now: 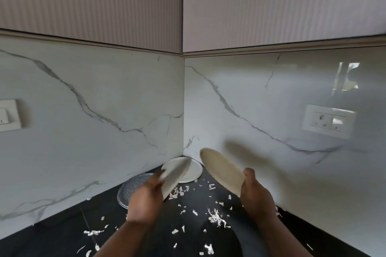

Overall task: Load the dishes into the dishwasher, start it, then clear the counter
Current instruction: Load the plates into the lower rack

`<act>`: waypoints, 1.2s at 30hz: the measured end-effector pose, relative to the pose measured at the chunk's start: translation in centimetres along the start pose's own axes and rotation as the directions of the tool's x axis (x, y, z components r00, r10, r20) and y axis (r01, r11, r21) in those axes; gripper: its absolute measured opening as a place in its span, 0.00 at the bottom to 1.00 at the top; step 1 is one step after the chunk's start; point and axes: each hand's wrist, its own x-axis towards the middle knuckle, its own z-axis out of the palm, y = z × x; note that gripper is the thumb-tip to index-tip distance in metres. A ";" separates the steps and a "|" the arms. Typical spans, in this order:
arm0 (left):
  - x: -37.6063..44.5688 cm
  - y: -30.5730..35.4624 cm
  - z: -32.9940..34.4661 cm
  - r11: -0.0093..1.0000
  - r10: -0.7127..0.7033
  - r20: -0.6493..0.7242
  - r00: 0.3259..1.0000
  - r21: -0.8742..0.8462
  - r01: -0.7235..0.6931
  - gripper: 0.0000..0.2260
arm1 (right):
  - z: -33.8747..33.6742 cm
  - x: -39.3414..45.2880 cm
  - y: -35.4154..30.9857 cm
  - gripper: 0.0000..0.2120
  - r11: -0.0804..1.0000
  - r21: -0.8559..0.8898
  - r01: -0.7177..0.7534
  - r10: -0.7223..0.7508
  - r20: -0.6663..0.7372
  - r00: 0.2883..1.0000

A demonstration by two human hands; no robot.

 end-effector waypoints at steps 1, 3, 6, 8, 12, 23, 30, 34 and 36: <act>-0.2 0.5 -0.2 0.957 -0.227 -0.040 0.973 -0.194 0.216 0.14 | 0.0 -0.6 0.4 0.16 0.997 0.072 -0.038 0.042 -0.055 0.998; -0.8 1.0 -1.3 0.701 -0.581 -0.025 0.813 -0.524 0.485 0.12 | -0.5 -1.5 1.1 0.17 0.973 0.201 -0.117 0.142 -0.115 0.983; -2.5 -0.2 -1.4 0.412 -0.731 0.200 0.652 -0.633 0.656 0.16 | -2.3 -3.1 1.8 0.17 0.852 0.435 -0.291 0.354 -0.071 0.932; -3.9 -0.6 -1.0 0.241 -0.738 0.319 0.595 -0.699 0.673 0.18 | -3.7 -4.4 2.5 0.18 0.630 0.658 -0.412 0.510 0.049 0.859; -6.9 0.6 -0.5 0.058 -0.800 0.384 0.461 -0.714 0.697 0.18 | -6.6 -8.9 4.1 0.17 0.322 0.820 -0.473 0.649 0.173 0.741; -14.6 1.2 0.4 -0.011 -0.453 0.771 0.448 -0.507 0.862 0.24 | -13.5 -30.9 7.3 0.12 0.231 0.875 -0.426 0.924 -0.059 0.378; -24.5 4.1 -0.2 0.020 -0.291 0.918 0.269 -0.276 0.961 0.25 | -18.7 -46.0 6.3 0.11 0.305 0.825 -0.475 0.950 -0.228 0.214; -30.6 9.5 -3.9 0.083 -0.179 0.958 0.225 -0.214 0.973 0.22 | -24.4 -53.8 5.0 0.11 0.324 0.843 -0.429 0.946 -0.289 0.147; -33.8 12.5 -5.8 0.116 -0.132 0.968 0.214 -0.199 0.973 0.19 | -27.3 -58.2 4.6 0.12 0.347 0.846 -0.406 0.938 -0.319 0.138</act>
